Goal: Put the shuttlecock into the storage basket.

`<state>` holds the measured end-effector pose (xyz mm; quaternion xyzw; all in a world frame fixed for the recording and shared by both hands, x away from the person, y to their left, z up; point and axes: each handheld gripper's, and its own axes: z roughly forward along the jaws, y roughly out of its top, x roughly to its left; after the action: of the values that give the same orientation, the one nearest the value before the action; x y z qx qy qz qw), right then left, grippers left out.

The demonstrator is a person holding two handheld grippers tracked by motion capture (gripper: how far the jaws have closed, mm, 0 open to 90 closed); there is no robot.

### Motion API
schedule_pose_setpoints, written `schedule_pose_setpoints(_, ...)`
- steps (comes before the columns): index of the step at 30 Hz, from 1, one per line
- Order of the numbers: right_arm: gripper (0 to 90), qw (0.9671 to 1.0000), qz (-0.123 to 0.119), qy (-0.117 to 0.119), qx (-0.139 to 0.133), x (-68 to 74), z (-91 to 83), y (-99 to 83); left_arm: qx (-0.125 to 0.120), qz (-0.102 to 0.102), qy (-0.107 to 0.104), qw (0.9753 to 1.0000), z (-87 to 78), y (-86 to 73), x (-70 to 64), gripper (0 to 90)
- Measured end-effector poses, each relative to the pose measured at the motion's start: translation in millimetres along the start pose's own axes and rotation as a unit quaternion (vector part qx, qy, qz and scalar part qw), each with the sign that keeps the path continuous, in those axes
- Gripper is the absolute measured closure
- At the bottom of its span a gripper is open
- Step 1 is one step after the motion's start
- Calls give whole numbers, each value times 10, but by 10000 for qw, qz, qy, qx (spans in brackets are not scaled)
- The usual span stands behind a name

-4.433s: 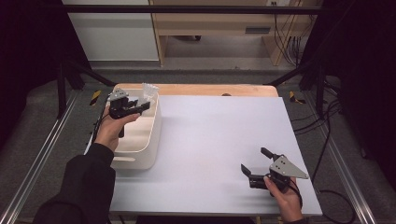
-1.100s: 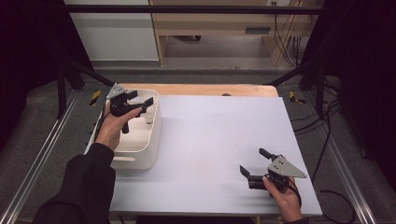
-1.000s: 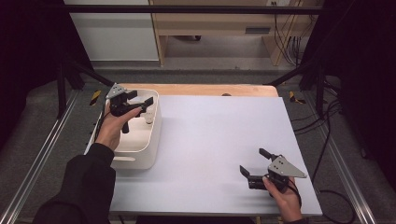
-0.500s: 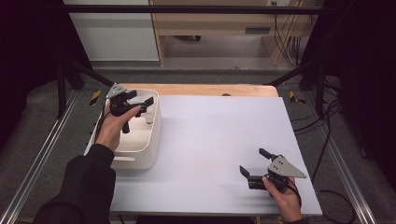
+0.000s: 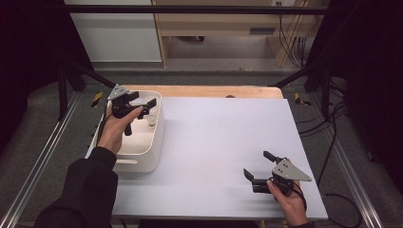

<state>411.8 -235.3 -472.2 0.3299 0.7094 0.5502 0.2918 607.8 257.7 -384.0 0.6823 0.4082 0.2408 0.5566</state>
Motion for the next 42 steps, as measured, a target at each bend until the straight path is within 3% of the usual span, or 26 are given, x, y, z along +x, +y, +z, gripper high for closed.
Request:
schedule_pose_setpoints(11, 34, 10000, -10, -8, -6, -2, 0, 3, 23, -39, -26, 10000, 6, 7, -33, 50)
schedule_pose_setpoints(23, 33, 10000, 3, -7, -24, -8, -5, 6, -113, -55, 16, 9999, -39, 50, -69, 41)
schedule_pose_setpoints(27, 32, 10000, -1, 7, -24, -6, -4, 8, -29, -55, 32, 10000, -54, 63, -115, 28)
schedule_pose_setpoints(33, 32, 10000, 2, 3, -23, -2, -4, 8, -173, 0, 14, 9998, -97, 107, -188, 28)
schedule_pose_setpoints(36, 31, 10000, 9, 16, -36, 1, -10, 12, -241, -139, -38, 9996, -125, 125, -217, 28)
schedule_pose_setpoints(42, 30, 10000, -40, 39, -19, 13, -7, 21, -336, -154, -41, 9993, -201, 188, -296, 28)
